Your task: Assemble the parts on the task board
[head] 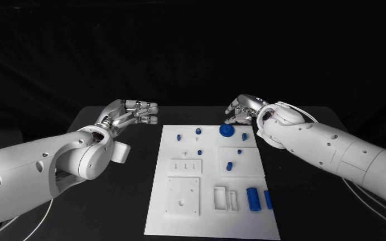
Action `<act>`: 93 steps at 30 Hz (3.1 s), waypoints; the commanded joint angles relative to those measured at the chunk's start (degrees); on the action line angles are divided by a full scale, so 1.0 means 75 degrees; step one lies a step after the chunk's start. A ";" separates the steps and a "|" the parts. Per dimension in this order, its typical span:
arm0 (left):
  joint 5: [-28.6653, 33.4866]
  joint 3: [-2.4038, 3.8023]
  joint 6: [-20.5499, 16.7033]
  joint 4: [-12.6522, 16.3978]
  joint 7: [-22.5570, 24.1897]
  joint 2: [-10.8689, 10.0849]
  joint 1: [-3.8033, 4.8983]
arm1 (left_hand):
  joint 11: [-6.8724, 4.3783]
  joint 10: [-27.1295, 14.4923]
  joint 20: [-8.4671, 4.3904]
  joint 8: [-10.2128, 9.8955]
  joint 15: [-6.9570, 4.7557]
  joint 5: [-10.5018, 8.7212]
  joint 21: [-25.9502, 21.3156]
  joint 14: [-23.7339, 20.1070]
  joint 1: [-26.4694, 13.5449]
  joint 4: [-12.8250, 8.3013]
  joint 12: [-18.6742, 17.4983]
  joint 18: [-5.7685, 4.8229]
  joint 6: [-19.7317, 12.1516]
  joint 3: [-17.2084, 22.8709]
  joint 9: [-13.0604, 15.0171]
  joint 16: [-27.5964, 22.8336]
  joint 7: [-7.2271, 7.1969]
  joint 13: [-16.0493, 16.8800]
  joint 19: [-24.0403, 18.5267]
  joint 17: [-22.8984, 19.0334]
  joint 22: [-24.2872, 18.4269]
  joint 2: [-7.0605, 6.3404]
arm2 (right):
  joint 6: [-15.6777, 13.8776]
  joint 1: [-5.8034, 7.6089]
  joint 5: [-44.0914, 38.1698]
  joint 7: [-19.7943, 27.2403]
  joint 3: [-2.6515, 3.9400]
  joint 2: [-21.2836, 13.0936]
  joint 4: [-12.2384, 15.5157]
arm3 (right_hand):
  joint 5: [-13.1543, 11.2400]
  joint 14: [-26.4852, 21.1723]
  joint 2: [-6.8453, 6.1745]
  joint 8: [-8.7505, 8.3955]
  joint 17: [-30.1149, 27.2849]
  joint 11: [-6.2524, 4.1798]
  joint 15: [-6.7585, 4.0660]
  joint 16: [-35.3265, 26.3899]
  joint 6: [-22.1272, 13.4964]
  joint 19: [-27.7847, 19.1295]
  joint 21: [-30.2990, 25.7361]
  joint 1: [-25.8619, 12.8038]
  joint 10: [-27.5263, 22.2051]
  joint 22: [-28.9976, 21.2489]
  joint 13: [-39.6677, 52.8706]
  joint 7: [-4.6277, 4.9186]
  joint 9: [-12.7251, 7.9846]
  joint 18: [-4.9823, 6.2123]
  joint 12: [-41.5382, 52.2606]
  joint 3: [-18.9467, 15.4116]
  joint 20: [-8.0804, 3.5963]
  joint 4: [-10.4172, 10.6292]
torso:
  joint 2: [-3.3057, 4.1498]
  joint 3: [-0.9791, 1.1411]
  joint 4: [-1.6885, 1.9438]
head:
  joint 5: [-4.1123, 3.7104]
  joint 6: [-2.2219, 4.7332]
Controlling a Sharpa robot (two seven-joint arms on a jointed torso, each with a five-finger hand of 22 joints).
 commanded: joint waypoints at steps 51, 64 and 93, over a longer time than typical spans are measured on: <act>-0.0169 0.0004 0.0268 0.0060 0.0309 -0.0222 0.0004 | 0.0201 -0.0840 0.0285 0.0006 0.0232 0.0016 -0.0514 -0.0649 0.0003 -0.0076 0.0009 -0.0065 -0.0894 -0.0549 -0.0043 -0.0062 0.0103 0.0008 -0.0437 -0.0034 -0.0058 -0.0035 | 0.0933 -0.0300 -0.0617 -0.0117 0.0007 0.0369 -0.0697 | 0.0272 0.0202 0.0227 -0.0004 0.1404 0.0088 0.0130 0.0016 -0.0492 0.0317 0.0215 0.0162 0.0350 0.1140 0.1366 0.0112 -0.0011 0.0050 0.1313 -0.0309 0.0168 0.0028 | 0.0026 -0.0001 0.0044 | -0.0040 -0.0137; -0.0165 0.0003 0.0266 0.0026 0.0295 -0.0212 0.0004 | 0.0202 -0.0835 0.0282 0.0005 0.0230 0.0017 -0.0525 -0.0642 0.0004 -0.0075 0.0010 -0.0063 -0.0896 -0.0553 -0.0043 -0.0061 0.0106 0.0008 -0.0423 -0.0034 -0.0056 -0.0023 | 0.1055 -0.0316 -0.0660 -0.0050 0.0007 0.0330 -0.0689 | 0.1763 0.0182 -0.0190 -0.0010 0.1392 0.0043 0.0100 -0.0042 -0.0332 0.0283 0.0247 -0.0387 0.0271 0.1196 0.1359 0.0139 -0.0015 0.0034 0.1241 0.2757 0.0134 -0.0546 | 0.0028 -0.0002 0.0057 | -0.0083 -0.0150; -0.0153 0.0003 0.0263 -0.0007 0.0259 -0.0191 0.0003 | 0.0206 -0.0830 0.0276 0.0005 0.0225 0.0018 -0.0545 -0.0625 0.0006 -0.0086 0.0010 -0.0063 -0.0891 -0.0554 -0.0043 -0.0062 0.0115 0.0008 -0.0399 -0.0035 -0.0054 -0.0002 | -0.0278 -0.0318 -0.1729 -0.0190 0.0001 0.0257 0.0320 | -0.0092 0.0228 0.0018 -0.0009 0.1433 -0.0014 0.0064 0.0001 0.0257 0.0344 0.0480 -0.0120 0.0418 0.1226 0.1386 -0.0065 -0.0013 -0.0030 0.1312 0.1585 0.0100 -0.0053 | 0.0025 -0.0014 0.0051 | -0.0016 -0.0126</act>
